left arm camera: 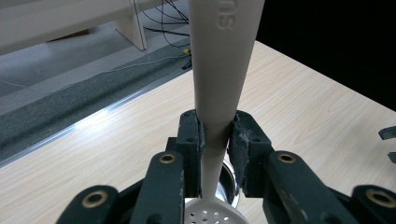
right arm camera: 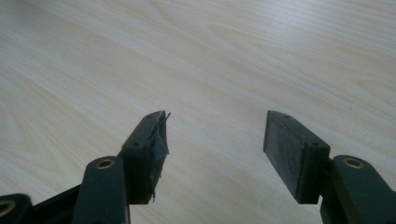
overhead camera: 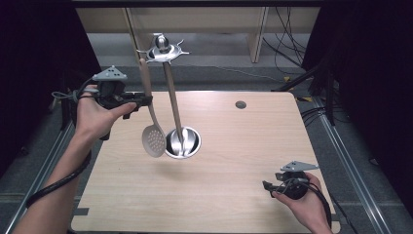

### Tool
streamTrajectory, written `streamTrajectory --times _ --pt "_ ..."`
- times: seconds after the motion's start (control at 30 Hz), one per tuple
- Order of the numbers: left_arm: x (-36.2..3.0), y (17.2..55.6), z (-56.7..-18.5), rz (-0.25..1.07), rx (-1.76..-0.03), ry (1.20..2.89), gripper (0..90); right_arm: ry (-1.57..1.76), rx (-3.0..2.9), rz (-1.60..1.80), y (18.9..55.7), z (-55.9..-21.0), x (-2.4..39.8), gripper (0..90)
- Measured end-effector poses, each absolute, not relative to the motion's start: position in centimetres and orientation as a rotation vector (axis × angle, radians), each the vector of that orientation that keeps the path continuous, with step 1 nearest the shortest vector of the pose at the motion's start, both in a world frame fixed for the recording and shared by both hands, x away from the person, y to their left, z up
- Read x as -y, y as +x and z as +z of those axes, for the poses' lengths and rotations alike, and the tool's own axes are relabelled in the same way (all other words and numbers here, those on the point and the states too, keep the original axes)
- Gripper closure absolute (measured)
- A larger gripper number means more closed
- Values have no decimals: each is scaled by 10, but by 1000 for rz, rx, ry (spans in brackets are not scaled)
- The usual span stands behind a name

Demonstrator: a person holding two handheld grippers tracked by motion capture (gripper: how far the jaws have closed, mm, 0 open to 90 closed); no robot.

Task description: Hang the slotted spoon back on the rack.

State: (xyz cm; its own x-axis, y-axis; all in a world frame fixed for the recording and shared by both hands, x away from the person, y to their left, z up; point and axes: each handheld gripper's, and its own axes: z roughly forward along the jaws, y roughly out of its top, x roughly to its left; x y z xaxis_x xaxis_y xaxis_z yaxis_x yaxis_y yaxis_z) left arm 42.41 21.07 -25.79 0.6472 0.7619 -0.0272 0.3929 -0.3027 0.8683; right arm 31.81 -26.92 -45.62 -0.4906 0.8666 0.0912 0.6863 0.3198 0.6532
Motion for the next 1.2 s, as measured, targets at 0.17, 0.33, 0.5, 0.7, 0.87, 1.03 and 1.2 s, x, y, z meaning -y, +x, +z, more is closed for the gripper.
streamTrajectory --times 0.17,0.33,0.5,0.7,0.87,1.03,1.2 --pt "-210 425 -257 497 -908 1925 740 1410 -2309 949 318 -456 269 402" --pt "-209 426 -257 496 -906 1948 740 1408 -2310 949 318 -456 269 402" --pt "-207 428 -258 496 -904 1944 740 1402 -2314 941 318 -457 269 402" --pt "-206 430 -259 496 -904 1944 739 1401 -2314 935 318 -456 269 402" --pt "-204 431 -260 498 -904 1940 739 1402 -2315 940 318 -457 269 402" --pt "-202 432 -260 506 -907 1943 738 1402 -2314 940 318 -457 269 402" --pt "-199 432 -262 509 -918 1918 738 1402 -2315 939 318 -457 269 402"
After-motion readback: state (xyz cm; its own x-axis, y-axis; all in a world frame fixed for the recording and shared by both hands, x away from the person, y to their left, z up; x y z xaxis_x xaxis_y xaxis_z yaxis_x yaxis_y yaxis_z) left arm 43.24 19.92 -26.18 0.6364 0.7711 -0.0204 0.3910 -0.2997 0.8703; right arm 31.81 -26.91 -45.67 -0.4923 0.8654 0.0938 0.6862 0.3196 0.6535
